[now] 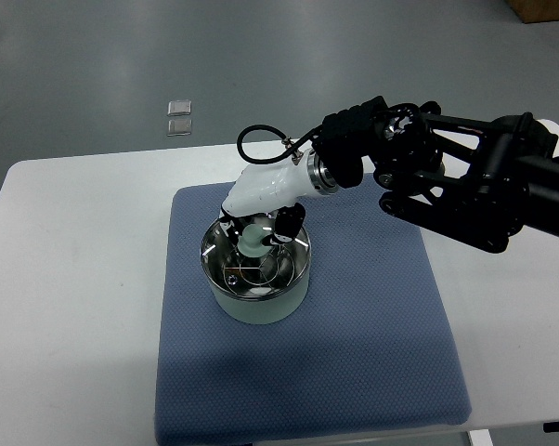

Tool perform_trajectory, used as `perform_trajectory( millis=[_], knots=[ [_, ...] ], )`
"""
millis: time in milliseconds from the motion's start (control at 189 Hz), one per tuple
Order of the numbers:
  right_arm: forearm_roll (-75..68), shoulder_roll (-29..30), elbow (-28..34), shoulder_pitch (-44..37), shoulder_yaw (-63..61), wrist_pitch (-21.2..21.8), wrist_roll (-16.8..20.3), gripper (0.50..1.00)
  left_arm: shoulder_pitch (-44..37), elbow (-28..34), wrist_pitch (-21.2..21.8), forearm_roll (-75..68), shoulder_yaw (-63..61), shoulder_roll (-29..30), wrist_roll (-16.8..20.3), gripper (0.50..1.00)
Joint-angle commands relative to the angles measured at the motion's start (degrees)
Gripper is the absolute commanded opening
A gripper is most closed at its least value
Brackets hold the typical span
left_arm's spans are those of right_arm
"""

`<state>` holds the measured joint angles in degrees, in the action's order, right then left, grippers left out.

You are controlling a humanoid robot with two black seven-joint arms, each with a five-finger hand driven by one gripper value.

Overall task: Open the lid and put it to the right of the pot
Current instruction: 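Lower the right hand onto the green knob and close fingers around it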

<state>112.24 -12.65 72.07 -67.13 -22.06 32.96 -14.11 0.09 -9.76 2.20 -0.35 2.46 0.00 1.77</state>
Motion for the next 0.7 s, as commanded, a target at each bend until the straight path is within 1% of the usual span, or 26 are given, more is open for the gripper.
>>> perform_trajectory(
  millis=[0, 423, 429, 492, 693],
  knots=[
    [0.1, 0.0, -0.1, 0.1, 0.0, 0.0, 0.0, 0.627, 0.0, 0.0, 0.0, 0.0, 0.0, 0.0, 0.1, 1.0],
    [0.2, -0.3, -0.1, -0.1, 0.1, 0.0, 0.4, 0.613, 0.0, 0.0, 0.0, 0.0, 0.0, 0.0, 0.0, 1.0],
    [0.6, -0.4, -0.1, -0.2, 0.0, 0.0, 0.4, 0.605, 0.0, 0.0, 0.0, 0.0, 0.0, 0.0, 0.1, 1.0],
    [1.1, -0.4, -0.1, -0.2, 0.0, 0.0, 0.4, 0.584, 0.0, 0.0, 0.0, 0.0, 0.0, 0.0, 0.0, 1.0],
    [1.2, -0.4, -0.1, -0.1, 0.0, 0.1, 0.4, 0.57, 0.0, 0.0, 0.0, 0.0, 0.0, 0.0, 0.0, 1.0]
  ],
)
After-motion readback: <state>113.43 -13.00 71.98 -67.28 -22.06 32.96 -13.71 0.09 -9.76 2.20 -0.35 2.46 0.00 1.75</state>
